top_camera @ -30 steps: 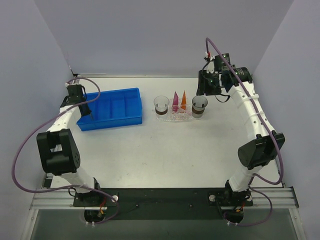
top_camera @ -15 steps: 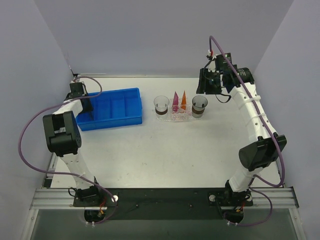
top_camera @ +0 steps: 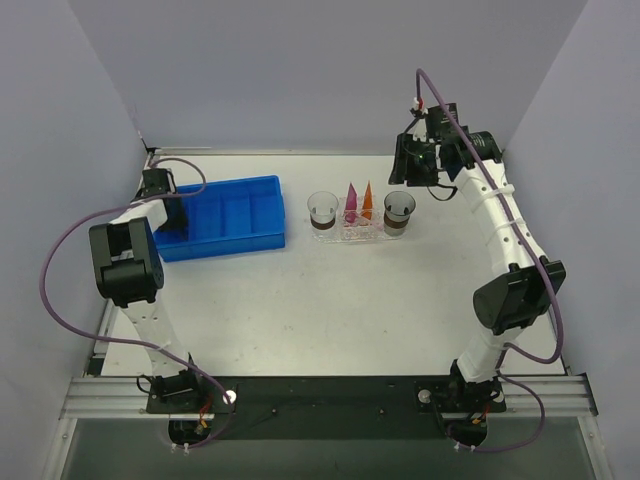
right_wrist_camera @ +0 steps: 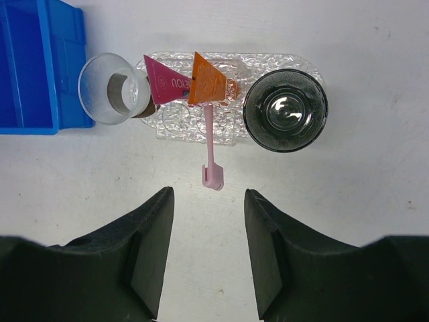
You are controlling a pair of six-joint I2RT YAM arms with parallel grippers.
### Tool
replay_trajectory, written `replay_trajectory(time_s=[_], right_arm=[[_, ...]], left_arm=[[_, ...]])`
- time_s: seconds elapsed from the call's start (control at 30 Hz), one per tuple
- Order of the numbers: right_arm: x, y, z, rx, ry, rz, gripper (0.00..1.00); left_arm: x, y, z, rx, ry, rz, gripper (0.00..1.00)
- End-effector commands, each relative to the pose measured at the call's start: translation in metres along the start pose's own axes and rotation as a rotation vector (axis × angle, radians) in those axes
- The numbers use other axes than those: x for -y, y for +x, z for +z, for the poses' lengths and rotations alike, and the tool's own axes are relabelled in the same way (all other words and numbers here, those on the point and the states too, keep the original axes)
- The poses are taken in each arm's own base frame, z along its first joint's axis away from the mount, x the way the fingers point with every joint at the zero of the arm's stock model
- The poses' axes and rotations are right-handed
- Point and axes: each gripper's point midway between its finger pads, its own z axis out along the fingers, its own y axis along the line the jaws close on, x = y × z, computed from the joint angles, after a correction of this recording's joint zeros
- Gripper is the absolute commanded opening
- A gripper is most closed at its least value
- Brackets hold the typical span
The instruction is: Prepare toiletry sets of a toothbrush and toothpaste on the tray
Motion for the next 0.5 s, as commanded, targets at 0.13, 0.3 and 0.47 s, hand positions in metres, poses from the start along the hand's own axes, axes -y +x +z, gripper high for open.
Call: replay_trajectory(time_s=[0.13, 0.3, 0.47], right_arm=[[-0.01, -0.018, -0.007, 0.047, -0.034, 0.012, 0.42], [-0.009, -0.014, -0.006, 0.037, -0.035, 0.012, 0.42], [-0.008, -0.01, -0.007, 0.031, -0.033, 0.01, 0.41]], left_arm=[[0.002, 0.001, 0.009, -0.053, 0.011, 0.021, 0.37], [0.008, 0.014, 0.009, -0.088, 0.051, 0.041, 0.28], [0.007, 0.006, -0.003, -0.048, 0.063, 0.059, 0.13]])
